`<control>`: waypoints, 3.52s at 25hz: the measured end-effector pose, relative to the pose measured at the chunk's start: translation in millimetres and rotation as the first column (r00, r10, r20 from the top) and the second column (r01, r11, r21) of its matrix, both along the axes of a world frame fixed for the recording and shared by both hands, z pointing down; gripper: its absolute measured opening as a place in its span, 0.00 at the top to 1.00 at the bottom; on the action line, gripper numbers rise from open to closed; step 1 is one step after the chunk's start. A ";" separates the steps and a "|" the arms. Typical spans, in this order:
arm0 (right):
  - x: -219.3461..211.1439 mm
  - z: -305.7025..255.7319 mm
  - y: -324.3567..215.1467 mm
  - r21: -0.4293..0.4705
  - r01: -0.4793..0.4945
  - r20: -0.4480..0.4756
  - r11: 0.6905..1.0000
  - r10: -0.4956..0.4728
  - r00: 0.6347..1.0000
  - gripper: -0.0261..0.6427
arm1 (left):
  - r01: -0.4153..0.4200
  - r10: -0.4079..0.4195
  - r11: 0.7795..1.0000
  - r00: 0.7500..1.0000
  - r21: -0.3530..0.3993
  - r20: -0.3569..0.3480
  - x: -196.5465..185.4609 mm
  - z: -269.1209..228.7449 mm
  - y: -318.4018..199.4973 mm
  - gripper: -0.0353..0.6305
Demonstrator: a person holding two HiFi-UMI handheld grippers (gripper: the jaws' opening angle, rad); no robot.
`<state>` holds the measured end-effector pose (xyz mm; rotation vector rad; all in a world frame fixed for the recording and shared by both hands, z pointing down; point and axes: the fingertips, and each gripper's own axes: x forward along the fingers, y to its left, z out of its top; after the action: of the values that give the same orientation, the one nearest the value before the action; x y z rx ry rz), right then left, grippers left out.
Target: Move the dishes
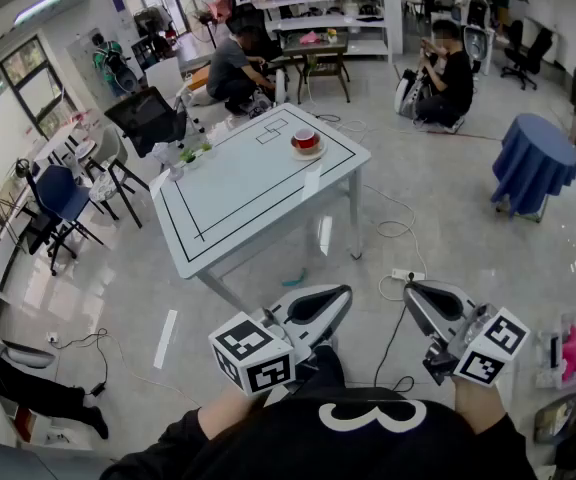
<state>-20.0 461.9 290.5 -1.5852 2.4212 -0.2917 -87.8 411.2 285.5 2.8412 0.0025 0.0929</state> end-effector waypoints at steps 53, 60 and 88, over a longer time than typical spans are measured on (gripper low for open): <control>161.2 59.2 -408.5 -0.266 -0.049 0.031 0.963 0.059 0.998 0.47 | 0.166 -0.152 0.972 0.984 -0.164 0.094 119.0 69.7 -422.8 0.94; 164.5 76.0 -476.6 -0.316 -0.004 0.037 0.949 0.017 0.999 0.48 | 0.220 -0.196 0.954 0.972 -0.202 0.132 126.8 93.6 -482.3 0.94; 218.7 145.3 -643.1 -0.455 0.207 0.065 0.866 -0.200 0.978 0.54 | 0.489 -0.441 0.852 0.863 -0.187 0.247 158.4 112.4 -585.4 0.94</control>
<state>198.6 -181.3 435.7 -1.4711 2.6445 -0.9806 70.6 -174.2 397.9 2.4906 -0.6730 0.2470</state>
